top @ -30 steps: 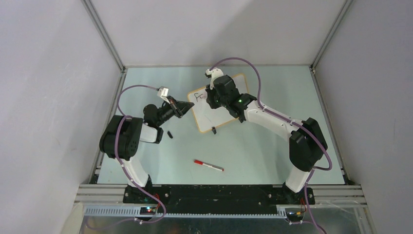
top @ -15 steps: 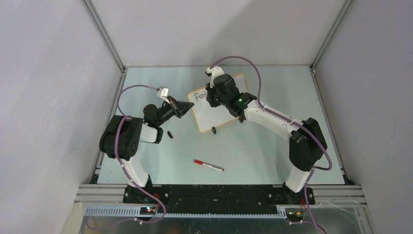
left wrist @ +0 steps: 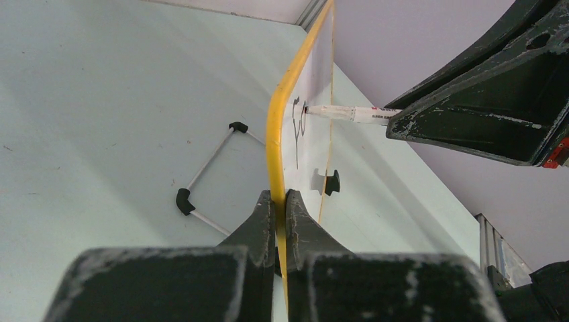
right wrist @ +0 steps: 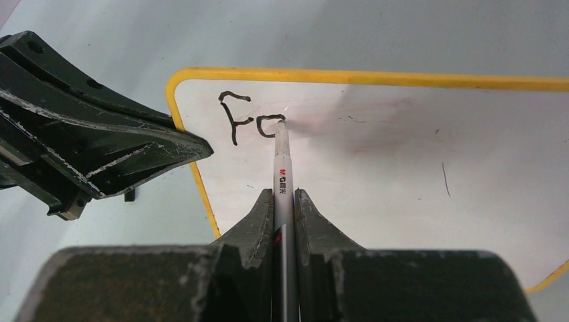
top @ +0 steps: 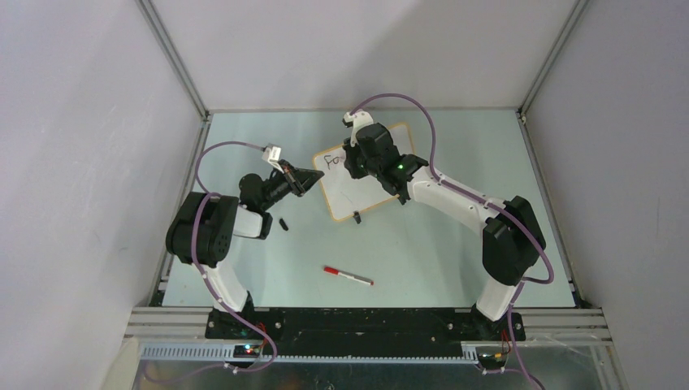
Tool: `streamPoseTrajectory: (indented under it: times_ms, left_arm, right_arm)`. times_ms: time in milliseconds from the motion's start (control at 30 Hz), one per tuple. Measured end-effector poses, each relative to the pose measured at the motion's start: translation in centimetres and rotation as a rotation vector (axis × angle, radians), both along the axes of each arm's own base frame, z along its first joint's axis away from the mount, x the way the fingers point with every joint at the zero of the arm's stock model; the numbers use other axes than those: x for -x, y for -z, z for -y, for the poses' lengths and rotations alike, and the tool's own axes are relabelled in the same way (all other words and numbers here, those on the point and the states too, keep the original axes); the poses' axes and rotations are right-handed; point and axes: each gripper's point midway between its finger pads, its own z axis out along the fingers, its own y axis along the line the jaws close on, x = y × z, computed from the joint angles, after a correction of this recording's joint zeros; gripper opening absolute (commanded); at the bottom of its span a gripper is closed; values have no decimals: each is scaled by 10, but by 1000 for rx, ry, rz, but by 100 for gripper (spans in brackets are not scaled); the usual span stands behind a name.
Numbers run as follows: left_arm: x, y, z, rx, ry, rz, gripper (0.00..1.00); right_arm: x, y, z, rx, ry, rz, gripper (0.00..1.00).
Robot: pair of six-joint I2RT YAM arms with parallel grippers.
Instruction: Write a sentence on the whiteboard
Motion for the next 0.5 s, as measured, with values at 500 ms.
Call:
streamPoseTrajectory:
  times_ms: [500]
  left_arm:
    - [0, 0, 0, -2, 0, 0, 0]
  right_arm:
    - [3, 5, 3, 19, 1, -20, 0]
